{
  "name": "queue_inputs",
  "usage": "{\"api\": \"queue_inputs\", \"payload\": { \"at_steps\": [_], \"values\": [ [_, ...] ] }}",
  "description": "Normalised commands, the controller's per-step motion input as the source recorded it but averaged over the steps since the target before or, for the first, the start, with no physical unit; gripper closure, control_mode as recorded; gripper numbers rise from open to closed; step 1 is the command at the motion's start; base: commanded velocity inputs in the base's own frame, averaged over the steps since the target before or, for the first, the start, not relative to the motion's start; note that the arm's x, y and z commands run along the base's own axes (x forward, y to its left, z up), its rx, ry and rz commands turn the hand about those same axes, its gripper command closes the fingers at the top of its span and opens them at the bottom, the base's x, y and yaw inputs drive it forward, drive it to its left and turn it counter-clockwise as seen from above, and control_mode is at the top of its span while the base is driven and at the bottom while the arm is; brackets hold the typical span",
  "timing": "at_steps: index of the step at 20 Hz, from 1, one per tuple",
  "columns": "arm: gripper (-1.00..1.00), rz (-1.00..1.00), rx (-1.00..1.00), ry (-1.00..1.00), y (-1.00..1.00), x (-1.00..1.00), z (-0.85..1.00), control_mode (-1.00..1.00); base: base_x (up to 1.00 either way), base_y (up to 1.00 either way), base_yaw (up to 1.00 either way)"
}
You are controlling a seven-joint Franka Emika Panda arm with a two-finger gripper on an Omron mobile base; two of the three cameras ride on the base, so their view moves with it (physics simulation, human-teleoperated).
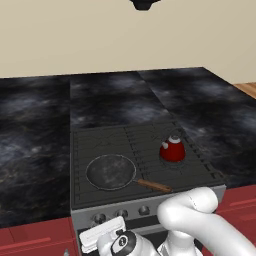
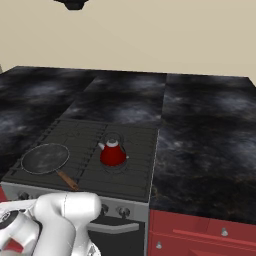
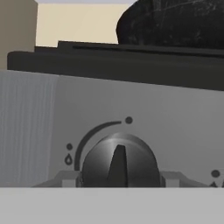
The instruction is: Pick the pan from the cabinet and place it on the stove. Then turn on the stove burner for the pan.
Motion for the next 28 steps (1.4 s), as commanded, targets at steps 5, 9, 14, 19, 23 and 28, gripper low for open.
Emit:
{"api": "queue_inputs", "payload": {
  "at_steps": [5,9,14,19,23,28],
  "values": [
    [1.0,0.0,-0.44,-0.09,-0.01,-0.32,0.02,-1.0,0.0,0.0,0.0],
    [1.0,0.0,-0.41,-0.13,-0.03,-0.37,0.01,-1.0,0.0,0.0,0.0],
    [1.0,0.0,-0.37,-0.06,-0.08,-0.4,0.23,-1.0,0.0,0.0,0.0],
    [1.0,0.0,-0.33,-0.07,-0.05,-0.41,0.23,-1.0,0.0,0.0,0.0],
    [1.0,0.0,-0.31,-0.07,-0.01,-0.41,0.18,-1.0,0.0,0.0,0.0],
    [1.0,0.0,-0.3,-0.04,0.0,-0.36,0.16,-1.0,0.0,0.0,0.0]
  ]
}}
